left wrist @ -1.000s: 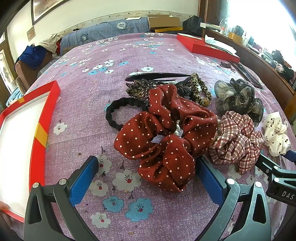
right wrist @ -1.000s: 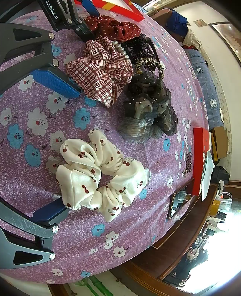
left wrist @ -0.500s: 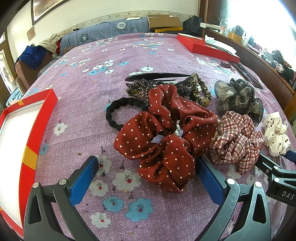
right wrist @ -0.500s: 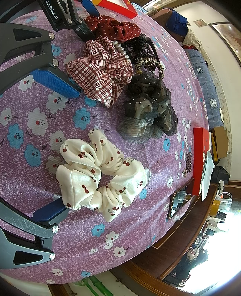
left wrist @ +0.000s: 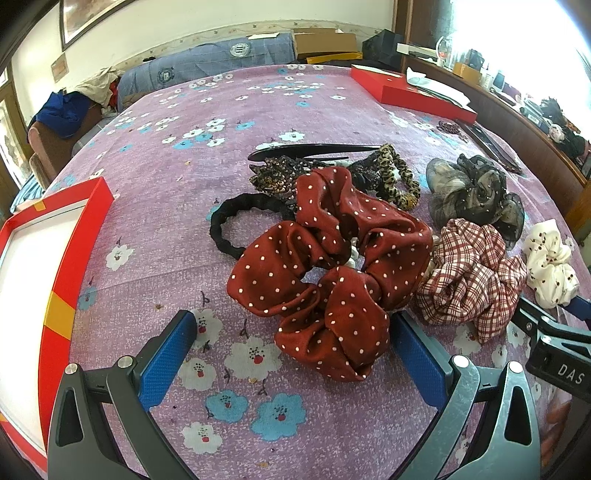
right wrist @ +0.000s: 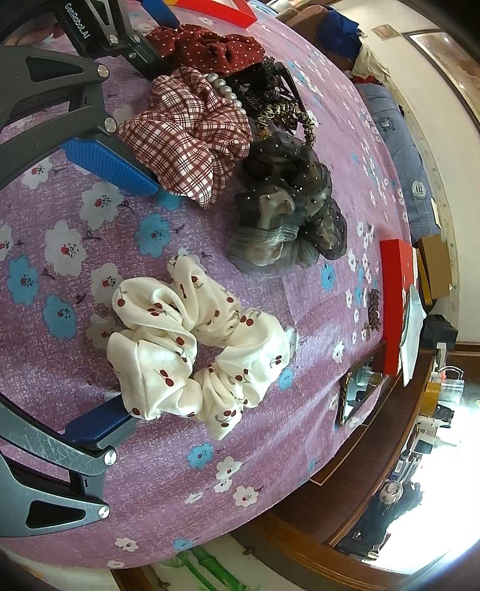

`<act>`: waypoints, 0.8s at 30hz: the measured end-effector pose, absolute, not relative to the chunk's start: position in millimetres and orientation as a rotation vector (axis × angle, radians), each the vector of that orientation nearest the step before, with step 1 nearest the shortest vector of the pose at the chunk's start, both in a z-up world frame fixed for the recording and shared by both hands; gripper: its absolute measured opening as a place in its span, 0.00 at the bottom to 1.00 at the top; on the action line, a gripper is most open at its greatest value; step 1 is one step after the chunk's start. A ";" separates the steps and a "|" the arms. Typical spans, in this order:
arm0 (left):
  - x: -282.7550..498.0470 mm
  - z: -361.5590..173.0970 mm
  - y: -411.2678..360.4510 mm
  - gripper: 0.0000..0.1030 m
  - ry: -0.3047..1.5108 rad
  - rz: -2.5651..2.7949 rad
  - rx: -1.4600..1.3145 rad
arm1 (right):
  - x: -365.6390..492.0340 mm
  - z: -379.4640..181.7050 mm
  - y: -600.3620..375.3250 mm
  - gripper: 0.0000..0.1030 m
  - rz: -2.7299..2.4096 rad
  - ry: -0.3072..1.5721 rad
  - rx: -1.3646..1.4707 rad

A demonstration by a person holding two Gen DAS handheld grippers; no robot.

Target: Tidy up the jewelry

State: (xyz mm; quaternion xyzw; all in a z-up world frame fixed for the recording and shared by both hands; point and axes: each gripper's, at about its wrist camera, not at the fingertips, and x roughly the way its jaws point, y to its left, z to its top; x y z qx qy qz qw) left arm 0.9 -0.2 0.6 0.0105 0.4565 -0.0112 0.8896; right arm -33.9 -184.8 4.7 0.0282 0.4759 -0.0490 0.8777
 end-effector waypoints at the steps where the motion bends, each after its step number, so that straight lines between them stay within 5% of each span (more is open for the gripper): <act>1: 0.5 0.5 0.2 1.00 0.950 -0.027 0.024 | -32.1 4.8 -185.6 1.00 -0.098 0.992 0.058; 8: -4.5 4.5 3.0 1.00 1.028 -0.006 0.015 | -32.1 3.5 -185.1 1.00 -0.081 0.992 0.048; 24: -45.7 88.8 11.0 1.00 0.828 0.054 0.054 | -52.8 44.7 -185.9 0.97 -0.173 0.977 0.004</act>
